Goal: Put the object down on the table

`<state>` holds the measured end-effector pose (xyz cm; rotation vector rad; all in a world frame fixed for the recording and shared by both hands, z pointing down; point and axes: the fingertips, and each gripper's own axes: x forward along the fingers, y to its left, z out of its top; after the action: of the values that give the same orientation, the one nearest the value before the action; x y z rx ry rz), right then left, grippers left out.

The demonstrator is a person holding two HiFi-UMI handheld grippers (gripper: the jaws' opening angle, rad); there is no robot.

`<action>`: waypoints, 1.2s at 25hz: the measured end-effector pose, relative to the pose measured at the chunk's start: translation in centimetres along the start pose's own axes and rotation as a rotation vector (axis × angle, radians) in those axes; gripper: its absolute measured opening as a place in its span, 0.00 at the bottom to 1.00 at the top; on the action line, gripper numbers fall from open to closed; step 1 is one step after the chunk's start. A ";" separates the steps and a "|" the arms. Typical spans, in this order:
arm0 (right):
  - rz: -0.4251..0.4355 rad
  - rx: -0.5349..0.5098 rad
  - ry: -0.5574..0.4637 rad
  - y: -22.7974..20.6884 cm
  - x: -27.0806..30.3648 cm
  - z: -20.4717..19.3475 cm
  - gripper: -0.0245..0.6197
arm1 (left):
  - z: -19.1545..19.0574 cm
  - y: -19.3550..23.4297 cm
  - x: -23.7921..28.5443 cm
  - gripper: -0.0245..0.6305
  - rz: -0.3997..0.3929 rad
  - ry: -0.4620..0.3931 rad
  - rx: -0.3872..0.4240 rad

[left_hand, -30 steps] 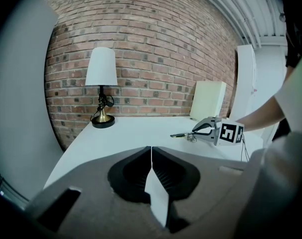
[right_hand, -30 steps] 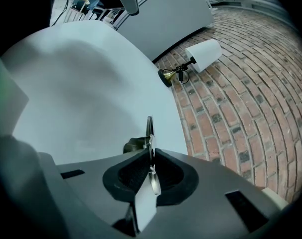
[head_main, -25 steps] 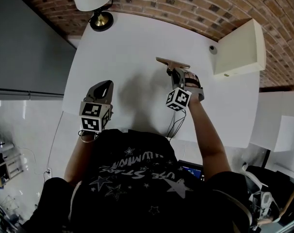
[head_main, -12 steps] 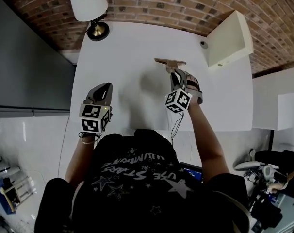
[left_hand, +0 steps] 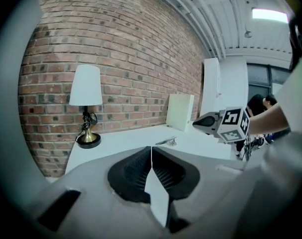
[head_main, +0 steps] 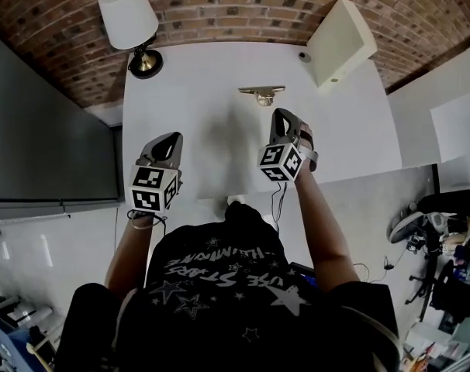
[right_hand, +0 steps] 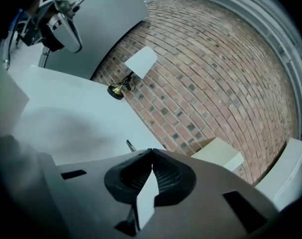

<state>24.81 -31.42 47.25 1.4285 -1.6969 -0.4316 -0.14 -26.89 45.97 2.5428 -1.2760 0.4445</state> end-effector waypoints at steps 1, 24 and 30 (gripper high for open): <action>-0.010 0.030 0.008 0.0 -0.7 0.1 0.05 | 0.1 -0.2 -0.3 0.07 -0.015 -0.006 0.007; -0.101 0.360 0.068 10.6 -19.2 4.7 0.04 | -6.5 -2.1 -15.1 0.07 -0.183 -0.028 0.043; -0.111 0.384 0.088 13.2 -22.2 5.5 0.04 | -8.4 -1.9 -17.9 0.07 -0.216 -0.019 0.036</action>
<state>11.80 -8.55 45.17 1.7954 -1.6944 -0.0999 -10.06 -9.67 46.62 2.6820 -0.9925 0.4007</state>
